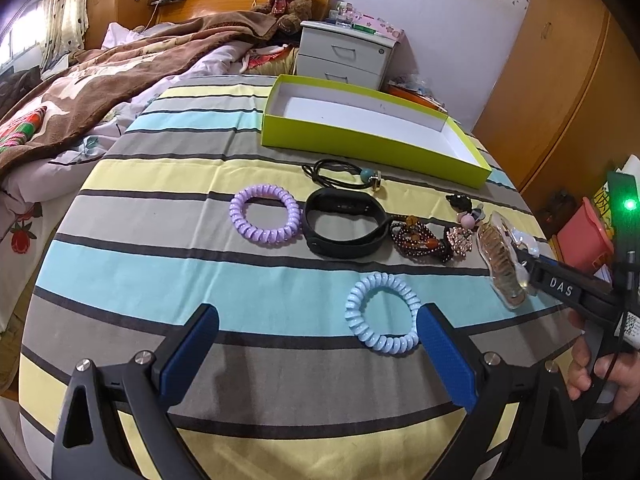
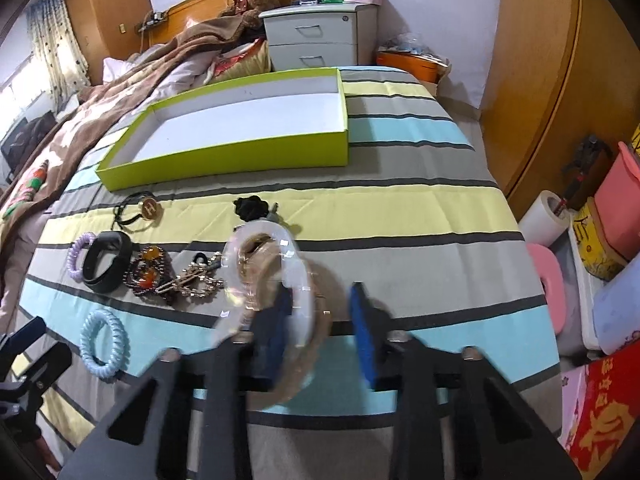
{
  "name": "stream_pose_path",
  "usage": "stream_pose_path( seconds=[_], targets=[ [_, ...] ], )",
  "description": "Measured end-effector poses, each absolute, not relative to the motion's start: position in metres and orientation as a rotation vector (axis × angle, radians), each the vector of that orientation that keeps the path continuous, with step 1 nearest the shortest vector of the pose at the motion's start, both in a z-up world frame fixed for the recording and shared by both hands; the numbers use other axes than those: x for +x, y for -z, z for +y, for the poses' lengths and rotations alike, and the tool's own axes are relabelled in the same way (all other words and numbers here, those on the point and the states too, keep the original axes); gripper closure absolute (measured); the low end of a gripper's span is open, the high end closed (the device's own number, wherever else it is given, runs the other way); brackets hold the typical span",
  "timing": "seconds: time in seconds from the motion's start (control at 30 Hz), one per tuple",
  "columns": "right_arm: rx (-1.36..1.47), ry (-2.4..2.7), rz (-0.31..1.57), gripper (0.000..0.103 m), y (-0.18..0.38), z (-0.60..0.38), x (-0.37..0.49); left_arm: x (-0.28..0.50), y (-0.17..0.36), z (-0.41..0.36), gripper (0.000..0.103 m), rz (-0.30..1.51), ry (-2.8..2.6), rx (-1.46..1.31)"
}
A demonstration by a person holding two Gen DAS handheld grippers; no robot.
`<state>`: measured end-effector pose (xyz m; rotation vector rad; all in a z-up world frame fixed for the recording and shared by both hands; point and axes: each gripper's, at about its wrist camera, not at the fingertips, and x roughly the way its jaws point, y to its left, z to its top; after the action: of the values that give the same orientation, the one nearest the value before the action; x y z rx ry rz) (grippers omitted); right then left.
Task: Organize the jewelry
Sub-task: 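Grasp the clear-and-gold hair claw clip with the right gripper, then grasp the light blue coil hair tie with the left gripper while the right holds the claw clip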
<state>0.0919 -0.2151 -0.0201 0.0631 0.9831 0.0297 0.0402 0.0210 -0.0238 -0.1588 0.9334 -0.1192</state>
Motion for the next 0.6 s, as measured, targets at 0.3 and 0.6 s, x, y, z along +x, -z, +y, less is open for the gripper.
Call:
stream_pose_path(
  seconds=[0.3, 0.6],
  targets=[
    [0.044, -0.020, 0.923, 0.089, 0.010, -0.225, 0.079, 0.045, 0.030, 0.014, 0.014, 0.974, 0.105, -0.113],
    [0.075, -0.035, 0.896, 0.089, 0.003, -0.233, 0.070, 0.054, 0.037, 0.001, 0.025, 0.984, 0.063, -0.053]
  ],
)
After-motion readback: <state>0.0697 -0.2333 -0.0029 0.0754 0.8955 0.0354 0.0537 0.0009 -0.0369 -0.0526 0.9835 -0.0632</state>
